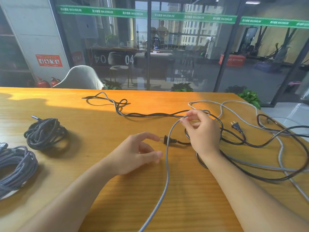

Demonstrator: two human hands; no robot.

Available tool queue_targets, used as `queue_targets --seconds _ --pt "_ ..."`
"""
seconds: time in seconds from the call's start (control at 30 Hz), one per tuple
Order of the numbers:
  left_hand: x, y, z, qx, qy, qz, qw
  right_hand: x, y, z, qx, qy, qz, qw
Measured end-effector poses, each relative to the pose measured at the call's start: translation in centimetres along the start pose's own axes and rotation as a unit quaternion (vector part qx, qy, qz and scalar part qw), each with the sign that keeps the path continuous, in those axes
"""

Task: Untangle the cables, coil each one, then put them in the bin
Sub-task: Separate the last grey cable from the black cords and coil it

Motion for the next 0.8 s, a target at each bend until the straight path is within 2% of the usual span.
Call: queue_targets --seconds 0.23,0.53,0.67,0.8 --pt "0.8 -0.6 -0.4 -0.005 0.072 -0.046 0.996 0.1 0.4 -0.1 0.002 -0.011 -0.013 1.0" --pt "1.7 -0.7 -0.5 -0.006 0.07 -0.03 0.997 -0.3 0.7 0.0 0.005 -0.03 0.018 0.999" --pt "1.3 -0.2 -0.3 -0.009 0.043 -0.064 0.997 -0.1 0.5 0.0 -0.003 -0.008 0.042 0.999" --pt "0.9 0.5 0.0 -0.008 -0.039 -0.095 0.995 -0.4 1.1 -0.2 -0.033 0.087 0.102 0.99"
Point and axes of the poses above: each hand's wrist, its own z-axis towards the middle knuckle, its own x-axis out of the palm, y = z × x, the point moved 1 cm from there along z, towards the middle knuckle, and after that the axes turned 11 degrees about -z, right-handed, at the moved point
